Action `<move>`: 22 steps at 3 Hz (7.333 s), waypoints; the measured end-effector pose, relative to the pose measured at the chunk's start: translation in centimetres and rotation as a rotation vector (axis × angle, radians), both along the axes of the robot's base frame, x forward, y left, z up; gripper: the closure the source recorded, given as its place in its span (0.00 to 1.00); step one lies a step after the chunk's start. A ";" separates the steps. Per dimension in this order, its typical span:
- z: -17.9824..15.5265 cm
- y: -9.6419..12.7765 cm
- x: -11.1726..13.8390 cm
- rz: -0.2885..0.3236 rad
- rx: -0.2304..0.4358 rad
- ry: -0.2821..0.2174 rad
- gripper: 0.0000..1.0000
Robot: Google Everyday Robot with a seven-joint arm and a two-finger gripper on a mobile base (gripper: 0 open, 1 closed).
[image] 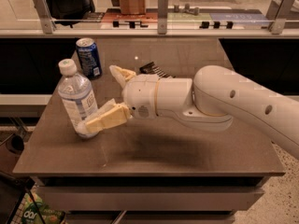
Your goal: Knock blue plastic bottle over
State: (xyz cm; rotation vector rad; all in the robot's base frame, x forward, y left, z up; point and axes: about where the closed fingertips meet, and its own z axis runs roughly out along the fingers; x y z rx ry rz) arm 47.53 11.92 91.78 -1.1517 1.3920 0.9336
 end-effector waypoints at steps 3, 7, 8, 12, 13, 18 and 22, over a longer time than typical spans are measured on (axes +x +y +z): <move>0.1 3.9 -0.6 -0.019 0.085 -0.013 0.24; 0.6 4.5 -1.1 -0.005 0.074 -0.022 1.00; 0.9 3.9 -0.1 -0.012 0.015 -0.026 1.00; 0.5 -1.5 1.1 -0.140 -0.449 0.022 1.00; 1.4 -1.9 0.4 -0.147 -0.567 0.034 1.00; -7.6 4.8 2.0 -0.018 -1.041 0.110 1.00; -8.8 6.7 1.5 0.023 -1.037 0.115 0.35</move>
Offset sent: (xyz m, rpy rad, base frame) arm 0.0020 0.0330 -0.0023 0.1046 0.0015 -0.0562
